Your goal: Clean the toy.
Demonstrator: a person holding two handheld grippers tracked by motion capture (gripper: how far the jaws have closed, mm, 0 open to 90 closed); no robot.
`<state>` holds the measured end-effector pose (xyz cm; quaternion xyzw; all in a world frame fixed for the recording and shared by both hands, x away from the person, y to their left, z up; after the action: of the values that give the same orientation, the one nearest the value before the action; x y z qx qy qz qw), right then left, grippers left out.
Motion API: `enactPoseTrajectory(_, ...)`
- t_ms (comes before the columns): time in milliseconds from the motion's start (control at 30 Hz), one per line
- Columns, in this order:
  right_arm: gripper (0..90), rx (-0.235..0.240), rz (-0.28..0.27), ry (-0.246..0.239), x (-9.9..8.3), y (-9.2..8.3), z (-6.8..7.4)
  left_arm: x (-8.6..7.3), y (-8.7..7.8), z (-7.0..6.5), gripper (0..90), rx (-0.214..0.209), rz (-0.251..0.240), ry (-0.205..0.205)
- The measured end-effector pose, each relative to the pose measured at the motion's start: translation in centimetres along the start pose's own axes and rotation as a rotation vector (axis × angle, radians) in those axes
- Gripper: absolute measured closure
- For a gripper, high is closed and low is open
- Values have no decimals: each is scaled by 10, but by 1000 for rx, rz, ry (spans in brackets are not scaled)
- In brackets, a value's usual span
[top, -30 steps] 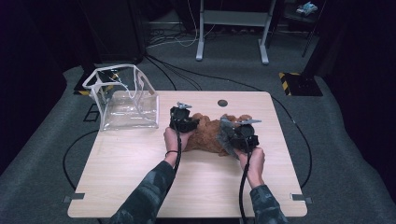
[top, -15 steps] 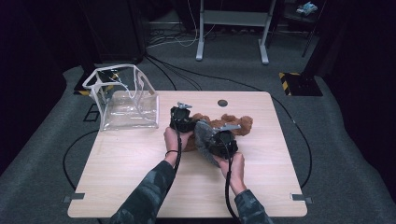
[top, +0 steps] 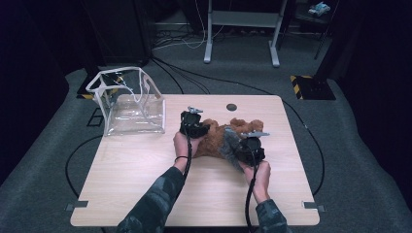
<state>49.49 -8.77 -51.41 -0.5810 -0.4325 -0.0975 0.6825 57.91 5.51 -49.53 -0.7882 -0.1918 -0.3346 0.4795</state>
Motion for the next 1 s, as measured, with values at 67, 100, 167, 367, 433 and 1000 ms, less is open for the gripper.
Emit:
enactPoseTrajectory(67, 721, -9, 9, 19, -6, -2, -8, 0, 2, -2, 709, -2, -2, -5)
enactPoseTrajectory(100, 721, -14, 4, 17, -7, -2, -11, 0, 4, -2, 710, -3, -1, -9)
enactPoseTrajectory(167, 720, -27, 11, 24, -10, -3, -17, -1, 7, -4, 712, -2, 12, -4)
enactPoseTrajectory(367, 720, -41, 3, 43, -13, -12, -24, -1, 13, -10, 718, -4, 7, -11)
enactPoseTrajectory(433, 720, -36, -15, 30, -10, -16, -21, -2, 14, -10, 719, -4, 14, -9)
enactPoseTrajectory(1000, 721, -23, -4, -2, -2, -4, -10, 10, -56, 15, 313, -135, -70, -39)
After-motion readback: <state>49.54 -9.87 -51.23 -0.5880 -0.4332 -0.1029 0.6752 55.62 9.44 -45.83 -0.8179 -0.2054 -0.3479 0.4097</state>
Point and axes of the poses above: each handheld gripper's, and its own axes: y roughly forward along the jaws, x roughly out of its top, z roughly to its left, the point moved 10 cm from there along y, roughly forward along the jaws, and after that the axes turned 13 degrees about -y, right-handed, at the moved point
